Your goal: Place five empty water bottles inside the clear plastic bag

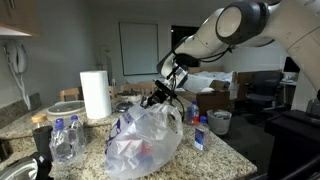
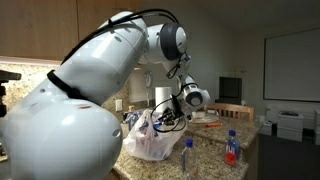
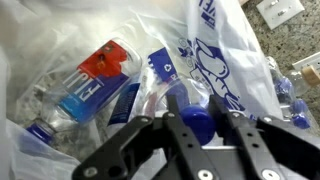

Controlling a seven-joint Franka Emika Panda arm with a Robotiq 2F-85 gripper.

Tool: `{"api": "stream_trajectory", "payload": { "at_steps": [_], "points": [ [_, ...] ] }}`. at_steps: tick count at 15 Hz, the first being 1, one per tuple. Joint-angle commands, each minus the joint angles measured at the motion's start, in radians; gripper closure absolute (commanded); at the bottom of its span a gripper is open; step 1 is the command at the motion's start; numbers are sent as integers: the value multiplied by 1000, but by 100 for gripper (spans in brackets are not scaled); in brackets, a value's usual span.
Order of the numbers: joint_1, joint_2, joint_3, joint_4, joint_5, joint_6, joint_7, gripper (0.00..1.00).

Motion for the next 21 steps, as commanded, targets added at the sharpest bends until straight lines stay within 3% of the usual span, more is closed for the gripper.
{"api": "stream_trajectory", "payload": {
  "at_steps": [1, 6, 12, 16, 21],
  "points": [
    [-4, 10, -5, 38, -22, -27, 44, 34],
    [-31, -78, -32, -24, -13, -2, 16, 3],
    [-59, -340, -101, -185, -43, 110, -40, 0],
    [-58, -461, -149, -201, -221, 197, 48, 0],
    [-65, -428, -160, -83, -535, 240, 167, 0]
  ]
}}
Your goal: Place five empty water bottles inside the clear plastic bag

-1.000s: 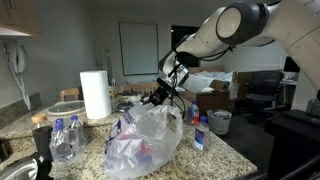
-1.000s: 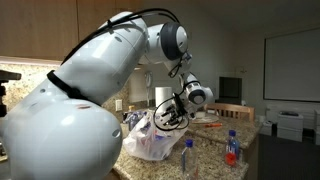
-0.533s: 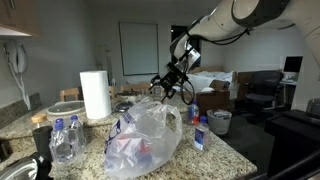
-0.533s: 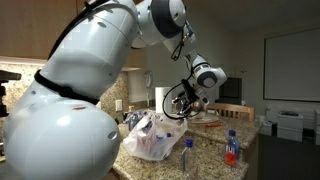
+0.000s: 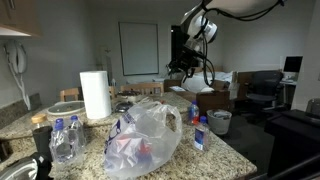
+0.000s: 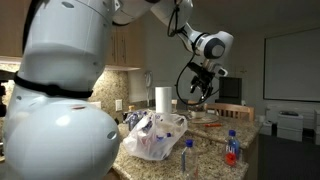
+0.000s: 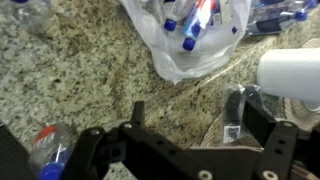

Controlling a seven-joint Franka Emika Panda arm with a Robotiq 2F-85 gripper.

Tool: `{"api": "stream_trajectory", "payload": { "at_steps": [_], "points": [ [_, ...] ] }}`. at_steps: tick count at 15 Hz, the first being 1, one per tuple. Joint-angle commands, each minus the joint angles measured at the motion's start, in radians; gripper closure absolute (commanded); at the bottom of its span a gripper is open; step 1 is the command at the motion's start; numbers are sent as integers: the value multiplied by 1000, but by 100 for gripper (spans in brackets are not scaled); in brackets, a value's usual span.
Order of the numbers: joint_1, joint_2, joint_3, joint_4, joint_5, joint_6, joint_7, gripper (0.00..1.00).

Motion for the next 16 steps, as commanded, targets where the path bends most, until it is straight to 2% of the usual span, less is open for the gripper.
{"api": "stream_trajectory", "payload": {
  "at_steps": [1, 5, 7, 9, 16],
  "points": [
    [-4, 41, 2, 65, -205, 43, 83, 0],
    [-8, 136, -19, 178, -437, 91, 92, 0],
    [-21, 194, -26, 238, -489, 130, 67, 0],
    [-45, 262, -25, 302, -478, 144, 56, 0],
    [-113, 463, -1, 453, -437, 60, 46, 0]
  ]
}}
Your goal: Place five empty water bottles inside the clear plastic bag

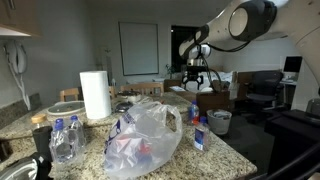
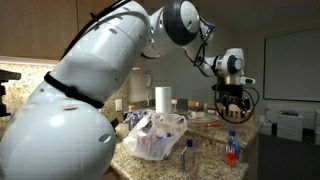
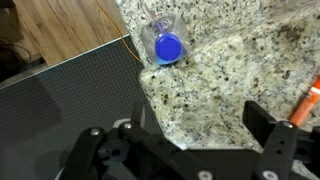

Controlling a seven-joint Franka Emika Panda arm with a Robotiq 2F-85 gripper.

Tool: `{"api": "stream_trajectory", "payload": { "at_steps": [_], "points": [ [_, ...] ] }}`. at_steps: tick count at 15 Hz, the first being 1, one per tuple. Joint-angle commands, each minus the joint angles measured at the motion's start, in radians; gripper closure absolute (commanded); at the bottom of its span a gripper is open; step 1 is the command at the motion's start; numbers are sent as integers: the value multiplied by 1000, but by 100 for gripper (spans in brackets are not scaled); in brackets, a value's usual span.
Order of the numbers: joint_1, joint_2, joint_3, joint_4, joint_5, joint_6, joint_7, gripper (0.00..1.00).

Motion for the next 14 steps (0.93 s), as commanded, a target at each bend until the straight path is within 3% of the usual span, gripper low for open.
{"api": "stream_trajectory", "payload": {
  "at_steps": [1, 8, 14],
  "points": [
    [-34, 89, 27, 86, 20, -72, -20, 0],
    [-37, 150, 60, 112, 35, -168, -20, 0],
    [-53, 146, 40, 105, 33, -228, 3, 0]
  ]
}}
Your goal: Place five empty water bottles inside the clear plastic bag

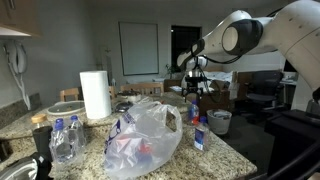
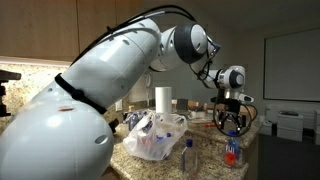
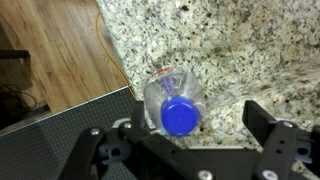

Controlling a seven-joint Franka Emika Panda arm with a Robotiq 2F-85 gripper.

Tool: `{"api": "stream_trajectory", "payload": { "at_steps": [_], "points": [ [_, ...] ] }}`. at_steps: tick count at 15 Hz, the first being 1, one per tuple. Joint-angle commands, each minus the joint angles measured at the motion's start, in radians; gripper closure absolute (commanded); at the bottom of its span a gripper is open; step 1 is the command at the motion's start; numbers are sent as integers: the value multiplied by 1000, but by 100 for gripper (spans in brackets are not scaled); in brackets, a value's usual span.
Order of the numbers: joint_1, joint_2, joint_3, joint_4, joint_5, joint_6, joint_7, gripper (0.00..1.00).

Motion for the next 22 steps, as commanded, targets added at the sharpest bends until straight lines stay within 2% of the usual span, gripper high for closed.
{"api": "stream_trajectory", "payload": {
  "at_steps": [1, 2, 4, 12, 13, 17, 19, 22],
  "points": [
    [-23, -1, -4, 15, 21, -48, 7, 2],
    [-25, 3, -5, 19, 19, -53, 9, 26],
    [-27, 10, -5, 23, 18, -62, 9, 31],
    [-22, 32, -1, 43, 19, -63, 14, 85],
    [-22, 32, -1, 48, 20, -63, 14, 89],
    [-21, 20, -1, 40, 21, -69, 17, 90],
    [-22, -28, 4, -12, 30, -67, 7, 90],
    [-39, -165, 22, -140, 85, -50, -32, 90]
  ]
}}
